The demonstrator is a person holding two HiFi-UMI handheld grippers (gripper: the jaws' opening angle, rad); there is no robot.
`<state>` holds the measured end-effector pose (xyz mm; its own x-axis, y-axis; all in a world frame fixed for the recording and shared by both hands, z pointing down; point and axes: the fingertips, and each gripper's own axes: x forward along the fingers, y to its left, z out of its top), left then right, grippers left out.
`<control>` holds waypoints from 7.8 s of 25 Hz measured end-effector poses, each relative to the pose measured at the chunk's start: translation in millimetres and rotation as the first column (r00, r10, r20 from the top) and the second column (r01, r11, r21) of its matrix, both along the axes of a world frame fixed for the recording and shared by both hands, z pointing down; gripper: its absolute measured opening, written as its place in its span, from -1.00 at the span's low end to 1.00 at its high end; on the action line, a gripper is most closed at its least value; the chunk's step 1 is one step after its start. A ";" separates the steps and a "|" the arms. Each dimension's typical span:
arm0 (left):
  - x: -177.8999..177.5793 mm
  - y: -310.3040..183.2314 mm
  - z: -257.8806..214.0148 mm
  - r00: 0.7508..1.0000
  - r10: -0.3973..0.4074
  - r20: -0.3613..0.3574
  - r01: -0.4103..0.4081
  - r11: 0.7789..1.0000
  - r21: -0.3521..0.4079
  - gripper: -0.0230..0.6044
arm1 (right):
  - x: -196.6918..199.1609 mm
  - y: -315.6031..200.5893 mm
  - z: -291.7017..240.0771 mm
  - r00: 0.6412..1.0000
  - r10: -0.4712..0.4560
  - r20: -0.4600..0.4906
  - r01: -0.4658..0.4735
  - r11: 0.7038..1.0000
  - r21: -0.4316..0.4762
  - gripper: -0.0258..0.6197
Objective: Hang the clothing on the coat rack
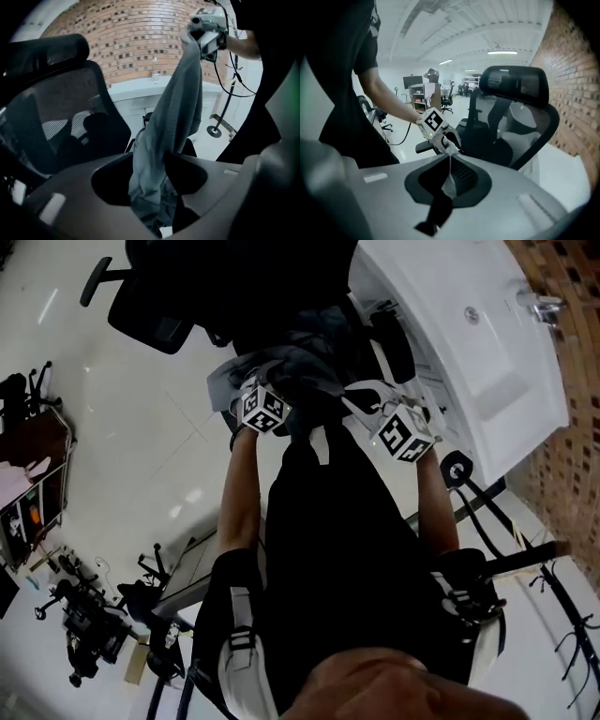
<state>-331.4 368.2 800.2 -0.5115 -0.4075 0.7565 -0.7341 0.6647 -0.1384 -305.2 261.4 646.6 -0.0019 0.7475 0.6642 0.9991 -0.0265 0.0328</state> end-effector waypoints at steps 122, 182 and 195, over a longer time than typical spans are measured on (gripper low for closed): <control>522.3 -709.5 -588.7 0.355 0.558 0.750 -0.764 -0.289 0.576 -0.91 | 572.4 -650.8 -432.9 -0.518 0.855 0.004 -0.398 -0.237 -0.886 -0.71; 552.4 -605.7 -638.6 0.347 0.453 0.821 -0.743 -0.402 0.535 -0.92 | 629.5 -511.2 -483.0 -0.607 0.787 0.111 -0.318 -0.113 -0.941 -0.91; 562.5 -604.0 -641.1 0.363 0.413 0.835 -0.780 -0.356 0.515 -0.92 | 645.6 -509.5 -483.3 -0.581 0.802 0.142 -0.309 -0.056 -0.949 -0.91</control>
